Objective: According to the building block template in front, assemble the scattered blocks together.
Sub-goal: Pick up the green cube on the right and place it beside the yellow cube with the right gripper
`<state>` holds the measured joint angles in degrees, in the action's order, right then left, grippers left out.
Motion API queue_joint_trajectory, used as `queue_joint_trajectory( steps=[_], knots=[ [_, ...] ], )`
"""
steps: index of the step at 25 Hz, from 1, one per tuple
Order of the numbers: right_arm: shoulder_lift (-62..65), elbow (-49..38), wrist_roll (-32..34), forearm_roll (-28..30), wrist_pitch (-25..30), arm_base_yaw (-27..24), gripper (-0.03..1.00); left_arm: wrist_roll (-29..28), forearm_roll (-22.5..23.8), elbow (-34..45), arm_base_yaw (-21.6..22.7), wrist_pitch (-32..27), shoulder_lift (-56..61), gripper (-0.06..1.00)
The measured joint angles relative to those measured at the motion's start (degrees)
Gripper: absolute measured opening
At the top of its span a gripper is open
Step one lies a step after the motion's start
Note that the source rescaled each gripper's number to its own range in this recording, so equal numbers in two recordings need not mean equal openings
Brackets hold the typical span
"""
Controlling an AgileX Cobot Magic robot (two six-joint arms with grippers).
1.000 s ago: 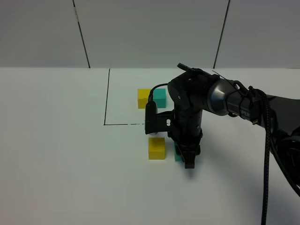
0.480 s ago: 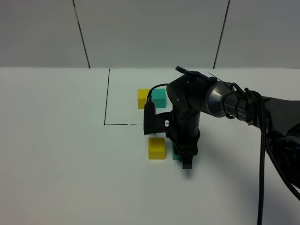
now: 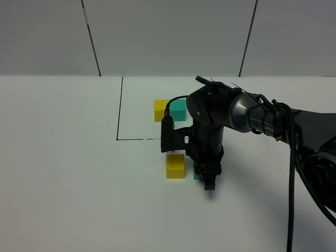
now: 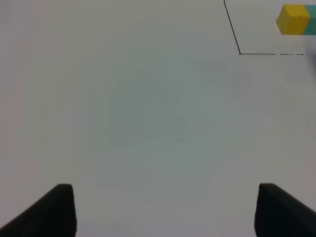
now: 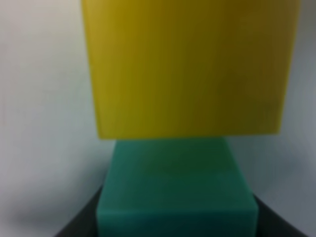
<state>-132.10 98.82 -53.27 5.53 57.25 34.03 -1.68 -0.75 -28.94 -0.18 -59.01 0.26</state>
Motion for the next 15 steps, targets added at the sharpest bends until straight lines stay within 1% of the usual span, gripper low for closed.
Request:
queue_joint_trajectory(
  steps=[6, 15],
  knots=[
    [0.00, 0.00, 0.00, -0.10, -1.09, 0.00, 0.00, 0.00, 0.00, 0.00, 0.00, 0.00, 0.00, 0.63],
    [-0.15, 0.04, 0.00, -0.10, -1.14, 0.00, 0.00, 0.00, 0.00, 0.00, 0.00, 0.00, 0.00, 0.63]
  ],
)
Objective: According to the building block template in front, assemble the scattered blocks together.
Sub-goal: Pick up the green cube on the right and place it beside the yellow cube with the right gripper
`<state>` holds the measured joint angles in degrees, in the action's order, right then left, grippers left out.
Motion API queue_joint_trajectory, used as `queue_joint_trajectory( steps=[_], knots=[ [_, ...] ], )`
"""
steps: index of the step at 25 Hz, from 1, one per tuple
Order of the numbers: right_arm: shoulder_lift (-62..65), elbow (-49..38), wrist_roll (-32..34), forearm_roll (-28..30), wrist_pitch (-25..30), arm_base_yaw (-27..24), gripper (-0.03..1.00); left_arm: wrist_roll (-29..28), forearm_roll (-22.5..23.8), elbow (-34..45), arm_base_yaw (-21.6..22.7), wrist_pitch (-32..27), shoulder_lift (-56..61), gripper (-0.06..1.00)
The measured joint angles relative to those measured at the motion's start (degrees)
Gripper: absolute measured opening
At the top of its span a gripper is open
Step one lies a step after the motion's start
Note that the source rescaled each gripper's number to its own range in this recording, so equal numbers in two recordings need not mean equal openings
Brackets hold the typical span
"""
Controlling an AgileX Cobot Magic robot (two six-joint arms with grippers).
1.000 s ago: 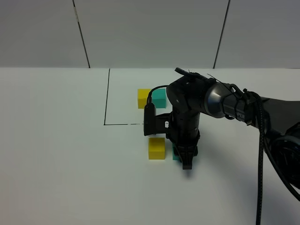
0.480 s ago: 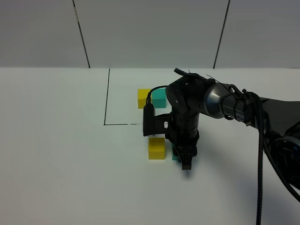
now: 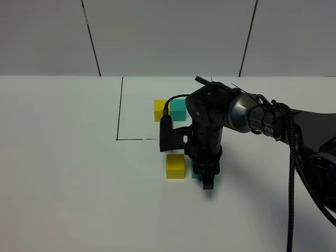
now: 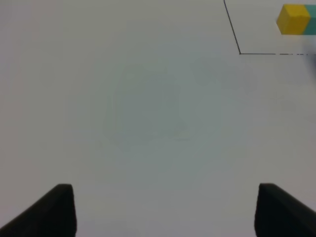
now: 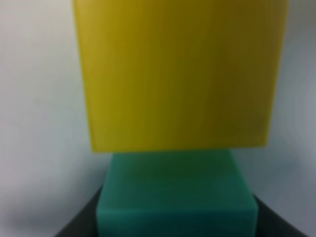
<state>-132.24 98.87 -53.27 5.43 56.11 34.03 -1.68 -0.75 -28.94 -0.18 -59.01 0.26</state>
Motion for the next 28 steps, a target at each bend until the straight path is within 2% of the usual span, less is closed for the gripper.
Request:
queue_joint_trajectory(
  steps=[28],
  knots=[
    [-0.12, 0.06, 0.00, -0.93, -2.34, 1.18, 0.00, 0.00, 0.00, 0.00, 0.00, 0.00, 0.00, 0.63]
  ],
)
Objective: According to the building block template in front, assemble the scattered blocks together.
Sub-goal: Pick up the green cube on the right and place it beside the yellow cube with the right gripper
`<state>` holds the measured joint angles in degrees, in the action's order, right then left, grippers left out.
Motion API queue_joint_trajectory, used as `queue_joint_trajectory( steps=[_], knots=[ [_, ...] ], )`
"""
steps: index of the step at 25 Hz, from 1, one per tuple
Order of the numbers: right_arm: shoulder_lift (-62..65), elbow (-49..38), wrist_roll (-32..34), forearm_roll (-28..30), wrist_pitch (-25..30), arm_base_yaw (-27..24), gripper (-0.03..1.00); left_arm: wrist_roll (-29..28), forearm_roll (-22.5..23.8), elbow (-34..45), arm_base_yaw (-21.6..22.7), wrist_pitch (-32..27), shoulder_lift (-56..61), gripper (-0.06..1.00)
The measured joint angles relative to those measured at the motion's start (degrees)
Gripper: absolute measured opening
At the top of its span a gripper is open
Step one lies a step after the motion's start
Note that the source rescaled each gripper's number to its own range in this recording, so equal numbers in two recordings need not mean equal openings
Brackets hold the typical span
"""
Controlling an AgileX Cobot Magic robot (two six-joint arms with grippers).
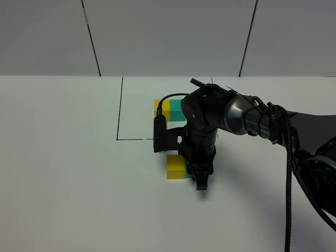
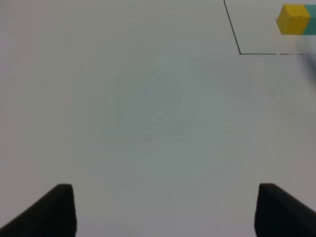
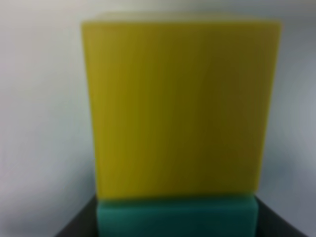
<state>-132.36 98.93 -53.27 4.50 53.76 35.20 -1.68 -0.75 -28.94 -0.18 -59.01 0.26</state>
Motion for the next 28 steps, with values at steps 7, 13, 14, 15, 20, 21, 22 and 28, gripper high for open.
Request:
queue_joint_trajectory(
  steps=[7, 13, 14, 15, 20, 21, 22, 28],
  knots=[
    [0.00, 0.00, 0.00, -0.11, -0.11, 0.02, 0.00, 0.00, 0.00, 0.00, 0.00, 0.00, 0.00, 0.63],
    [0.00, 0.00, -0.74, -0.36, -0.16, 0.02, 0.00, 0.00, 0.00, 0.00, 0.00, 0.00, 0.00, 0.63],
    [0.00, 0.00, -0.95, -0.42, -0.20, 0.02, 0.00, 0.00, 0.00, 0.00, 0.00, 0.00, 0.00, 0.63],
    [0.00, 0.00, -1.14, -0.47, -0.26, 0.02, 0.00, 0.00, 0.00, 0.00, 0.00, 0.00, 0.00, 0.63],
    [0.00, 0.00, -1.54, -0.97, -0.51, 0.02, 0.00, 0.00, 0.00, 0.00, 0.00, 0.00, 0.00, 0.63],
    [0.00, 0.00, -1.54, -1.21, -0.58, 0.02, 0.00, 0.00, 0.00, 0.00, 0.00, 0.00, 0.00, 0.63],
    [0.00, 0.00, -1.54, -1.51, -0.67, 0.02, 0.00, 0.00, 0.00, 0.00, 0.00, 0.00, 0.00, 0.63],
    [0.00, 0.08, -1.54, -2.75, -1.15, 0.02, 0.00, 0.00, 0.00, 0.00, 0.00, 0.00, 0.00, 0.63]
  ],
)
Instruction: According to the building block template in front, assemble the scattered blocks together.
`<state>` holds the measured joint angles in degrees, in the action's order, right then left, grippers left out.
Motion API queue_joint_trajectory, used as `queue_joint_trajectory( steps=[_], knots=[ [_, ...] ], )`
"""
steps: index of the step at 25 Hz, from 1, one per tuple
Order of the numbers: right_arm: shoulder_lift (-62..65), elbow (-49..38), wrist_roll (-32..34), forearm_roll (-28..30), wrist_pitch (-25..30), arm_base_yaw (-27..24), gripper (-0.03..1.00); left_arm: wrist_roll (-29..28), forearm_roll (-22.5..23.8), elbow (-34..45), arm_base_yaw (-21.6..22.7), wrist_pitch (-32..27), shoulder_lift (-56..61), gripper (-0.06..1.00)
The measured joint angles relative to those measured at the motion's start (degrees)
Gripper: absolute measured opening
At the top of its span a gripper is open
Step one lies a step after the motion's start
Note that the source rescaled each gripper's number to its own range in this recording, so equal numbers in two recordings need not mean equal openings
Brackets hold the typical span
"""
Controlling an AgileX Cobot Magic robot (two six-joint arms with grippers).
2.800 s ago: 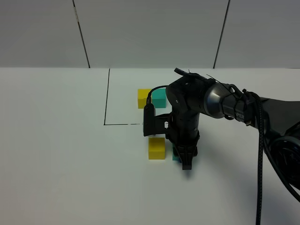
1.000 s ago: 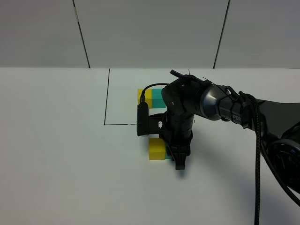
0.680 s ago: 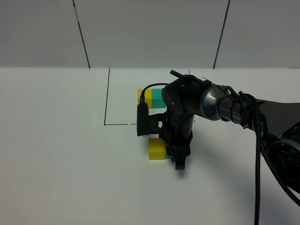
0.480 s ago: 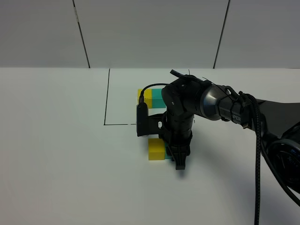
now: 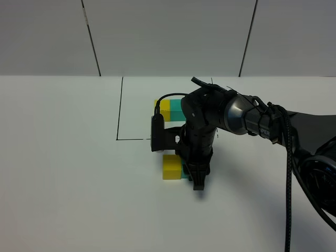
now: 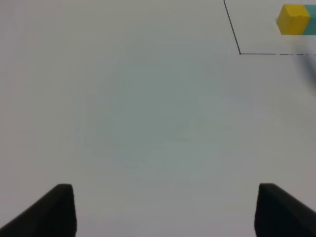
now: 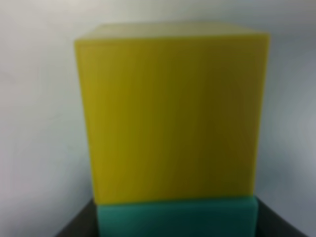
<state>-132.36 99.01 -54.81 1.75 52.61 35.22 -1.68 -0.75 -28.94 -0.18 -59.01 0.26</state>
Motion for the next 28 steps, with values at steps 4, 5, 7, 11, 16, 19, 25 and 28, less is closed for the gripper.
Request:
queue_joint_trajectory(
  steps=[4, 5, 7, 11, 16, 19, 25, 28],
  knots=[
    [0.00, 0.05, 0.00, -0.05, -1.22, 0.00, 0.21, 0.00, 0.00, 0.00, 0.00, 0.00, 0.00, 0.63],
    [0.00, 0.16, 0.00, -0.05, -1.87, 0.00, 0.35, 0.00, 0.00, 0.00, 0.00, 0.00, 0.00, 0.63],
    [0.00, 0.35, 0.00, -0.11, -2.95, 0.00, 0.67, 0.00, 0.00, 0.00, 0.00, 0.00, 0.00, 0.63],
    [0.18, 0.42, 0.16, -0.29, -3.89, 0.00, 0.98, 0.00, 0.00, 0.00, 0.00, 0.00, 0.00, 0.63],
    [1.52, 0.29, 1.72, -1.01, -0.70, 0.05, 1.00, 0.00, 0.00, 0.00, 0.00, 0.00, 0.00, 0.63],
    [5.58, 0.12, 2.63, -1.75, 1.73, 0.05, 1.00, 0.00, 0.00, 0.00, 0.00, 0.00, 0.00, 0.63],
    [14.24, 0.12, 12.61, -2.82, 6.17, -0.05, 1.00, 0.00, 0.00, 0.00, 0.00, 0.00, 0.00, 0.63],
    [17.27, 0.12, 23.81, -3.00, 7.52, -1.96, 1.00, 0.00, 0.00, 0.00, 0.00, 0.00, 0.00, 0.63]
  ],
)
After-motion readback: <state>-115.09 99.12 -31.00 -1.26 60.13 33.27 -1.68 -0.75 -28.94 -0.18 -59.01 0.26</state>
